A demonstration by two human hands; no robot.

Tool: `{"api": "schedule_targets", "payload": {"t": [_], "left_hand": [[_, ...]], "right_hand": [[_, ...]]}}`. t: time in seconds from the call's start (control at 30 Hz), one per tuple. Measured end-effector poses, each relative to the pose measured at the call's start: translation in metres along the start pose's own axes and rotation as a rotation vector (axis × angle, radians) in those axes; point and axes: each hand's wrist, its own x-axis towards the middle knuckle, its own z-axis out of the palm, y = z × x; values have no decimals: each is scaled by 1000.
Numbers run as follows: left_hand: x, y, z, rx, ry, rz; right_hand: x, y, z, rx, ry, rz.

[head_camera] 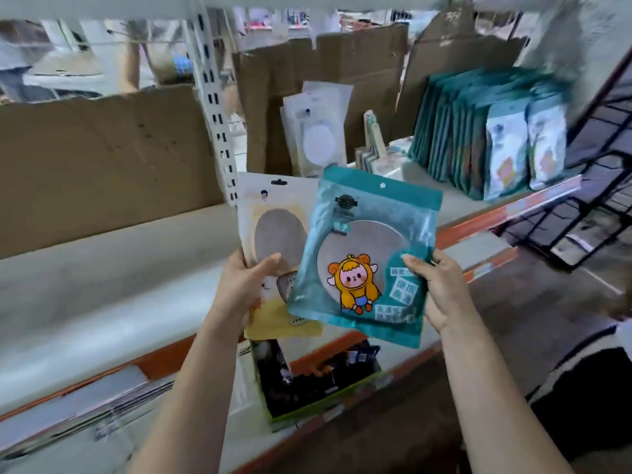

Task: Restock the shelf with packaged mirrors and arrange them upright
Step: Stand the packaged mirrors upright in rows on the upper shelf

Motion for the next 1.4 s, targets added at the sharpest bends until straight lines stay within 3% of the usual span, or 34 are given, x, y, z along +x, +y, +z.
{"api": "schedule_targets", "payload": {"t": [0.27,0.6,0.9,1.13,1.4], "left_hand": [[18,-1,100,2,-24,12],[107,7,174,-9,75,147],[202,13,223,64,351,272],[227,-6,230,401,687,206],[226,-10,232,529,805,284]], "right_hand": [[36,-28,-76,57,66,-29],[131,-43,-108,60,115,-22],[256,-84,-84,4,-43,-32],[293,-86,-74,83,-171,1],[316,-85,-76,12,-274,65]]}}
